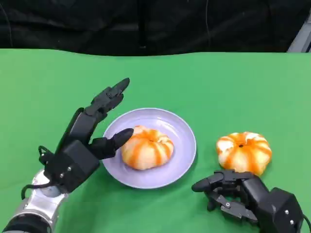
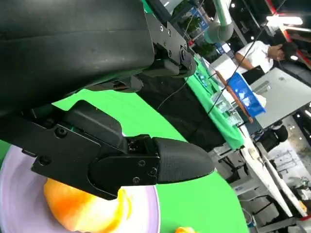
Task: Grasp the bread from the table and place it into the plate.
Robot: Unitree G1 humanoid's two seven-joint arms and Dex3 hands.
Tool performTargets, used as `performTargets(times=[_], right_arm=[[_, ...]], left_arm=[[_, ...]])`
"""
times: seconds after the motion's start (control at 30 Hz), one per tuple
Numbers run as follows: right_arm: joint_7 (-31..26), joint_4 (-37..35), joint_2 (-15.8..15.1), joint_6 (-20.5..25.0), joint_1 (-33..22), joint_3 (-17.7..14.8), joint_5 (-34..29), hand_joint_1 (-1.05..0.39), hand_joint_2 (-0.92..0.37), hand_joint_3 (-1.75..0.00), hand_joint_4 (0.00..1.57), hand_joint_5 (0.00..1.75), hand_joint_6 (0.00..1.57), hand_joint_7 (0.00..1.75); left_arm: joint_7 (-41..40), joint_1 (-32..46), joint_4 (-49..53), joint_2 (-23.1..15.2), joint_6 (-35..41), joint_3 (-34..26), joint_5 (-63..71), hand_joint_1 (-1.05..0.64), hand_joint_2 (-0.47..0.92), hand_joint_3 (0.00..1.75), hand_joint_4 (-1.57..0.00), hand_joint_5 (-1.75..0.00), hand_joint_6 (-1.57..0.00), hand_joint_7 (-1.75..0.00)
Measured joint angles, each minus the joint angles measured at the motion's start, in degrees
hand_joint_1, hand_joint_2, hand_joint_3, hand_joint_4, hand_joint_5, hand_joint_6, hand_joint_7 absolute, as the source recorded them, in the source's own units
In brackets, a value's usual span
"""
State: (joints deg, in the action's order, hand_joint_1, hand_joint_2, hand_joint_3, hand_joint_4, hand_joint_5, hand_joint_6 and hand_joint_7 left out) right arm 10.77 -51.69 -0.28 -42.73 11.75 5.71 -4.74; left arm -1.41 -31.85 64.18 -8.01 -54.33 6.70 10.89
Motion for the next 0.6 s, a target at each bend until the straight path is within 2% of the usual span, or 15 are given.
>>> performTargets(times=[0.07, 0.2, 0.3, 0.6], right_arm=[[0.0, -0.1, 0.0, 0.0, 0.1, 0.0, 0.0, -0.03, -0.92, -0.37, 0.75, 1.35, 1.09, 0.39], [0.0, -0.4, 0.0, -0.3, 0.2, 0.0, 0.0, -0.03, -0.92, -0.37, 0.75, 1.34, 1.09, 0.39], [0.1, -0.7, 0.0, -0.4, 0.3, -0.1, 0.0, -0.03, -0.92, -0.37, 0.76, 1.34, 1.1, 0.39], [0.1, -0.7, 0.0, -0.4, 0.3, -0.2, 0.0, -0.03, -0.92, -0.36, 0.76, 1.33, 1.1, 0.39]], left_arm=[[2.0, 0.3, -0.2, 0.3, -0.1, -0.8, -1.7, -0.84, 0.92, 0.53, -0.37, -0.01, -0.28, -0.01], [14.6, 3.1, -2.1, 2.5, -1.0, -5.8, -13.9, -0.81, 0.92, 0.51, -0.36, 0.0, -0.28, -0.01], [20.3, 4.0, -2.6, 3.0, -0.6, -8.0, -18.3, -0.8, 0.92, 0.5, -0.37, -0.01, -0.27, 0.0], [27.2, 4.2, -4.2, 4.1, 0.1, -11.5, -21.6, -0.81, 0.92, 0.49, -0.4, -0.02, -0.29, -0.01]])
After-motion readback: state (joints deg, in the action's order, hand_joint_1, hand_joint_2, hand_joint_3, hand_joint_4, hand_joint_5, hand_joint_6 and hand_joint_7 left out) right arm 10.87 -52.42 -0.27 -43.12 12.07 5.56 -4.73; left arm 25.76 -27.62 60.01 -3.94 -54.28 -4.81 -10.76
